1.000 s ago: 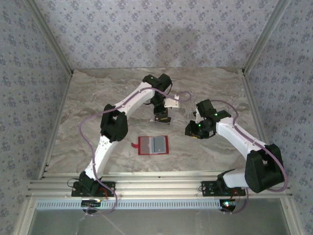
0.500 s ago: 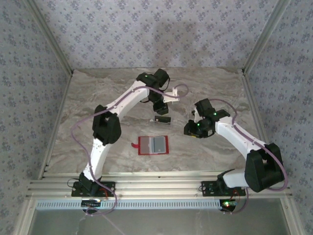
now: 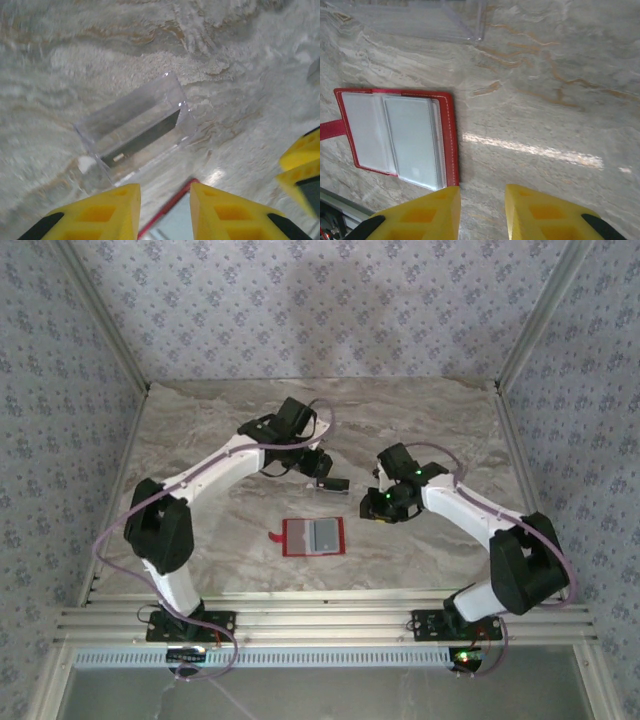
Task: Take the credit cards out of the card holder
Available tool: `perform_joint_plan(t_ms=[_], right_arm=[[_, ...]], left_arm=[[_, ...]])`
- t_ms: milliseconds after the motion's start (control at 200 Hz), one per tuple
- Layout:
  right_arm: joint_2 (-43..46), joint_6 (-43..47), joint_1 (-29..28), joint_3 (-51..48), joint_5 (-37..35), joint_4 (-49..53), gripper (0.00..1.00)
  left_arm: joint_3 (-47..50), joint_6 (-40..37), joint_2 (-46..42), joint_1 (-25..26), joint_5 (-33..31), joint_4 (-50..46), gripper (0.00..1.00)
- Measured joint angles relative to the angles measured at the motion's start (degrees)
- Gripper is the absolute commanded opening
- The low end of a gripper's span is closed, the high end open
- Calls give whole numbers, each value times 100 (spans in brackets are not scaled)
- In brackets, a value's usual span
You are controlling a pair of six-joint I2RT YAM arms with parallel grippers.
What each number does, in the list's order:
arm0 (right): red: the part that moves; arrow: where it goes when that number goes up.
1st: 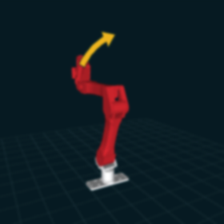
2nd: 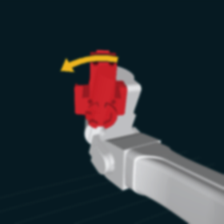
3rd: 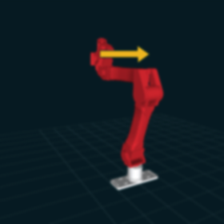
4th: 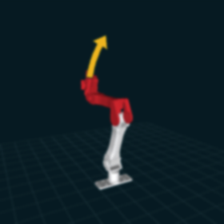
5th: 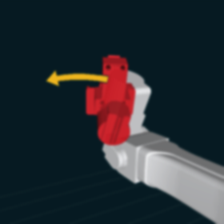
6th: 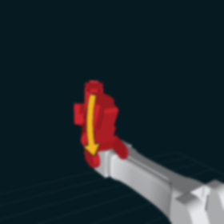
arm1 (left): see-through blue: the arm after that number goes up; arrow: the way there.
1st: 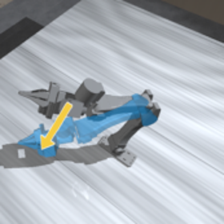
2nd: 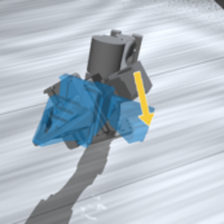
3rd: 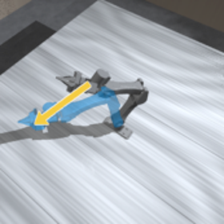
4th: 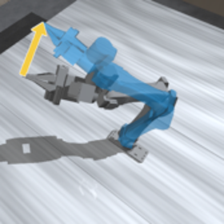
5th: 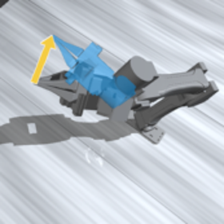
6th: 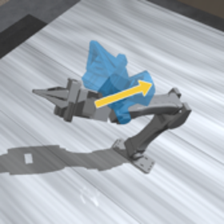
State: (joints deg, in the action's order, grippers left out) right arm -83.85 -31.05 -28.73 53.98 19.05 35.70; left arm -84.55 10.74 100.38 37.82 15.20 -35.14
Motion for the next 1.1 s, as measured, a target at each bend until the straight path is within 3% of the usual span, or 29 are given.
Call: perform_joint_plan(t_ms=[210,440,1099], right_arm=[[-503,-122,-319,83,203,-326,27],[-1095,-273,-634,249,339,-688,14],[-1816,-293,-765,448,284,-964,10]], left_arm=[[1064,1722,-636,4,85,570,29],[2122,3093,-1110,170,39,1104,23],[2697,4317,-826,612,195,1733,13]])
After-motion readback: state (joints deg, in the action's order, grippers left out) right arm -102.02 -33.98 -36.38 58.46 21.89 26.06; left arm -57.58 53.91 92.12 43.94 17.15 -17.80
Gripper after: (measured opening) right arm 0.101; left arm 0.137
